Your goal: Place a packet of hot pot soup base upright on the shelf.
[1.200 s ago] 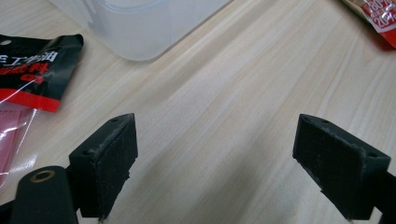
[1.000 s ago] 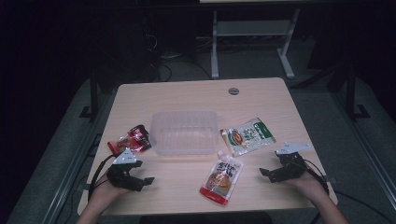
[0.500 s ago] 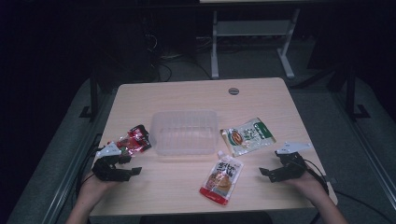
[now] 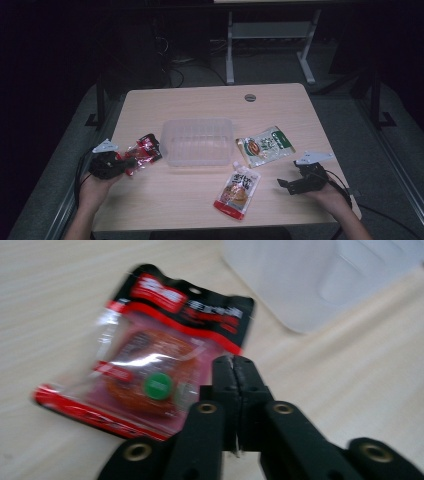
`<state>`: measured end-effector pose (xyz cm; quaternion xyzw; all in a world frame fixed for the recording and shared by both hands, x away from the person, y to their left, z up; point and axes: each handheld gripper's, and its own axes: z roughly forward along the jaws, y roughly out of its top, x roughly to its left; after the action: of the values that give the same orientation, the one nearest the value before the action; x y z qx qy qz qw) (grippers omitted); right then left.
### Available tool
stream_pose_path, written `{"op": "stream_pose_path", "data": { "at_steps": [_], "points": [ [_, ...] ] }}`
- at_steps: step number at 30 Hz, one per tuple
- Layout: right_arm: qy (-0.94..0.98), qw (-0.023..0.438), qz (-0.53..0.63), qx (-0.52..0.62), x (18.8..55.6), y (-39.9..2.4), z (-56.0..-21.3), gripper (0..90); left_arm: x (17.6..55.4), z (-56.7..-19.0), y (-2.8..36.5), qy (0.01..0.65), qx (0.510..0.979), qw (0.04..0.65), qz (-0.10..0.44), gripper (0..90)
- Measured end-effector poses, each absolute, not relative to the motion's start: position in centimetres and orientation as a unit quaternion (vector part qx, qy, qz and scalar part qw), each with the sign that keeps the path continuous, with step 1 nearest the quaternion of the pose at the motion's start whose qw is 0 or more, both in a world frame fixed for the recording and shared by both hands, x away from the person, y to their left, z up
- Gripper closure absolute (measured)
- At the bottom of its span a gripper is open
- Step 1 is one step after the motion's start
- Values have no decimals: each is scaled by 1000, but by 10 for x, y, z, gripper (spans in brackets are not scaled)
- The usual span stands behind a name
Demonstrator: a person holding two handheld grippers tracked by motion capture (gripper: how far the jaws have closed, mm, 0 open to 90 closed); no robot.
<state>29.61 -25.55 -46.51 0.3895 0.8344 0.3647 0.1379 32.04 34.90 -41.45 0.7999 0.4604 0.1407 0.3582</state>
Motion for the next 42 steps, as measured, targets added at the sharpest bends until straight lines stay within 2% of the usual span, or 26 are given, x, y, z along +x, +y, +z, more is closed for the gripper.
{"op": "stream_pose_path", "data": {
  "at_steps": [12, 20, 35, 42],
  "points": [
    [838, 136, 366, 381, 298, -254, -467, 51, 364, -410, 360, 487, 782, 343, 183, 898],
    [838, 137, 367, 381, 298, -255, -466, 53, 385, -426, 366, 511, 773, 330, 180, 898],
    [840, 133, 366, 379, 299, -254, -467, 56, 393, -444, 362, 507, 796, 280, 177, 898],
    [839, 132, 367, 379, 299, -254, -467, 57, 381, -446, 367, 504, 795, 299, 155, 898]
  ]
}}
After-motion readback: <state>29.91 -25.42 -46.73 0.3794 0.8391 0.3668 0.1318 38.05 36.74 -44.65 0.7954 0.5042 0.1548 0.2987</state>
